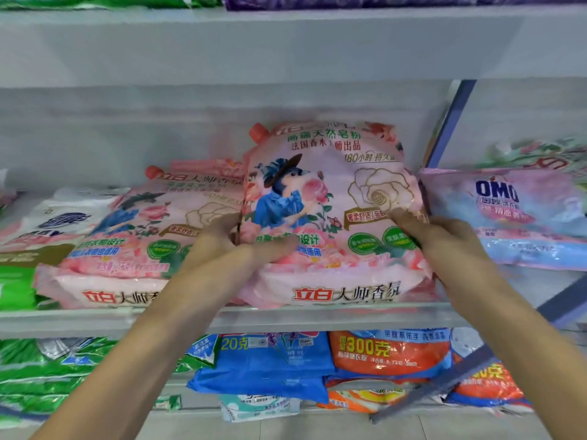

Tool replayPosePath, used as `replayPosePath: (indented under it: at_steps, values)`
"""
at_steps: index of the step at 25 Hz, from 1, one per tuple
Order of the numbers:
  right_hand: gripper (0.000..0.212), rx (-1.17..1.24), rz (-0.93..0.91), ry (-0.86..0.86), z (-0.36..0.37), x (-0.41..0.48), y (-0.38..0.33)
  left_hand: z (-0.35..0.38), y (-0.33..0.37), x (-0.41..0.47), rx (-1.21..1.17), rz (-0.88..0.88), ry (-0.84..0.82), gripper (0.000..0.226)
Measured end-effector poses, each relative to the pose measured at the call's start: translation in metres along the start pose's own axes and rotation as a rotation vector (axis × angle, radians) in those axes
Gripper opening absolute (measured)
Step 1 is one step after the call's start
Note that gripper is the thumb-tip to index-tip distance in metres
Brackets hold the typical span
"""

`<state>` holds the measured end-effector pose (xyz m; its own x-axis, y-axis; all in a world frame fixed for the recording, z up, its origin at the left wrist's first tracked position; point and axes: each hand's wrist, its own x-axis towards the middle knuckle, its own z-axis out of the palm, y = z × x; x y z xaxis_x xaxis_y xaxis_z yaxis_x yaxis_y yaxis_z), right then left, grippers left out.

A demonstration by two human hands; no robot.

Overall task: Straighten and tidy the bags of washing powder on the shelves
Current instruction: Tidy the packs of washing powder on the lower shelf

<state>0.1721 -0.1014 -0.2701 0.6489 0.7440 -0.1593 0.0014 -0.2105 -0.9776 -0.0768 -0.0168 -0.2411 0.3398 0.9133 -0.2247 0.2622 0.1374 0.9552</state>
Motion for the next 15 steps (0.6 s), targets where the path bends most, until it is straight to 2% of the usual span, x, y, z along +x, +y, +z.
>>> replayPosePath:
  at_steps: [2,5,6,7,8,12,15]
  values:
    - [0.024,0.082,-0.063,0.104,0.009,0.006,-0.006,0.005,0.004,0.006,-0.118,0.025,0.065,0.046]
    - [0.020,0.025,-0.061,0.113,0.017,0.021,-0.012,0.015,0.006,0.013,-0.244,0.016,0.081,0.067]
    - [0.020,0.006,-0.032,0.096,0.017,0.023,-0.009,0.016,0.004,0.015,-0.286,0.031,0.064,0.058]
    - [0.022,-0.009,-0.006,0.085,0.015,0.022,-0.006,0.018,0.003,0.012,-0.302,0.033,0.057,0.043]
    - [0.027,-0.027,0.013,0.088,0.013,0.018,-0.005,0.017,-0.001,0.011,-0.307,0.049,0.033,0.038]
    - [0.039,-0.012,0.007,0.164,0.001,-0.006,-0.002,0.009,-0.002,0.003,-0.269,0.053,-0.074,0.035]
    - [0.051,-0.197,-0.049,0.260,0.001,-0.016,0.002,0.004,0.000,-0.002,-0.280,0.054,-0.109,0.035]
